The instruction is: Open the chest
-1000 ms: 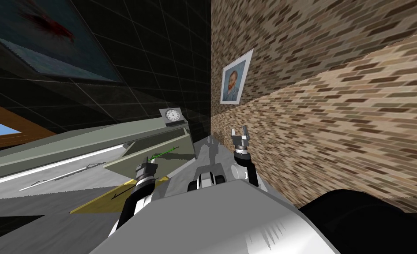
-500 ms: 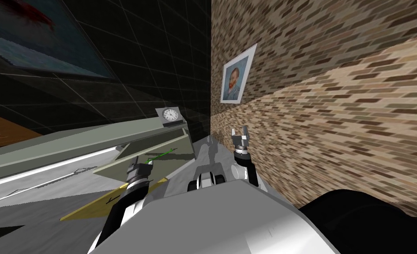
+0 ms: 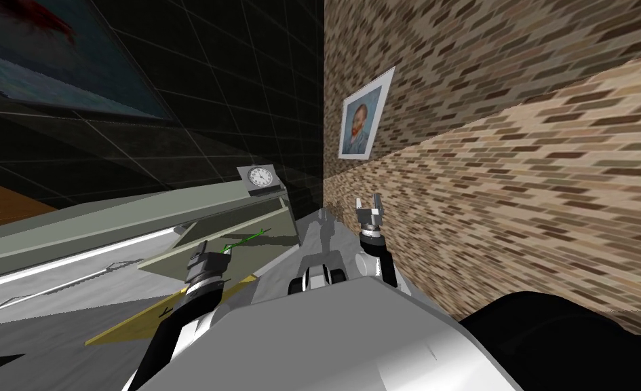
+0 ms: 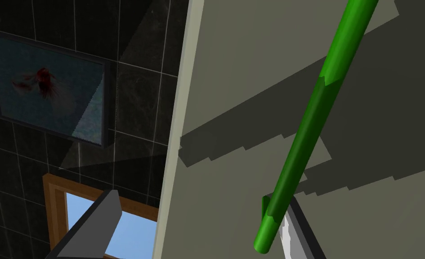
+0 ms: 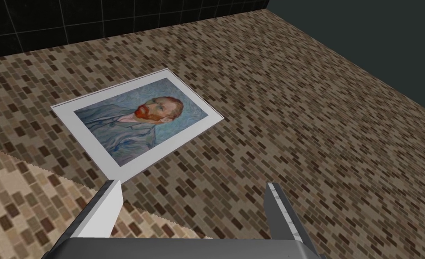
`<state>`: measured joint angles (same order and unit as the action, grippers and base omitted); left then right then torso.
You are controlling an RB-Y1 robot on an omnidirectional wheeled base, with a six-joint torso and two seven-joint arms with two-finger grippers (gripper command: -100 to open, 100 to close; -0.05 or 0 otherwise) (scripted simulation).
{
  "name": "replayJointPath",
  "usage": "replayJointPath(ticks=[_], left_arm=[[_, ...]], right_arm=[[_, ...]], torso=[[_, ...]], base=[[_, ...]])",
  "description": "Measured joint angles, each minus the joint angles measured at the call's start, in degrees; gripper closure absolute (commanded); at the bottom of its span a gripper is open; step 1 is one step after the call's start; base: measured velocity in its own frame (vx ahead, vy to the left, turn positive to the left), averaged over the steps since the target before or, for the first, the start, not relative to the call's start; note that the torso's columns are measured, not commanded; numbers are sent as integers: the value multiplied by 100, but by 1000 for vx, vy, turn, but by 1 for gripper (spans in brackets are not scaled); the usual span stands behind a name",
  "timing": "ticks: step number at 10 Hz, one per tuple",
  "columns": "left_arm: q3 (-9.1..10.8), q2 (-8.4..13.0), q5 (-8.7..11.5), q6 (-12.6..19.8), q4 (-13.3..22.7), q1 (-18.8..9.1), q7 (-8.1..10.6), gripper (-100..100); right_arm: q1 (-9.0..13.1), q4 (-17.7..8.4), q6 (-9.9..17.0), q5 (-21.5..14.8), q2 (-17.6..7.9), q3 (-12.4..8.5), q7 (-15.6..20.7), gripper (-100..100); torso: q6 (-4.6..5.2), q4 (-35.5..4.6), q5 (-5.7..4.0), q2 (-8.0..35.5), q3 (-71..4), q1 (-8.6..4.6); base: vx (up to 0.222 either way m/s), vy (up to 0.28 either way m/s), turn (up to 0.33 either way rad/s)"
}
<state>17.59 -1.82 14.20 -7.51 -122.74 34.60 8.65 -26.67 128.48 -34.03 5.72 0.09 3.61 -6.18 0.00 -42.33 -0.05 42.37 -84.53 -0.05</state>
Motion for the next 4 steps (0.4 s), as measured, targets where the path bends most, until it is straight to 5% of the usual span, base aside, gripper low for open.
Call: replayJointPath(ticks=[4], left_arm=[[-3,-2,0,6,6,4,0,0]], right_arm=[[0,0,0,0,0,0,0,0]], torso=[[1,4,4,-9,-5,5]], base=[[0,0,0]])
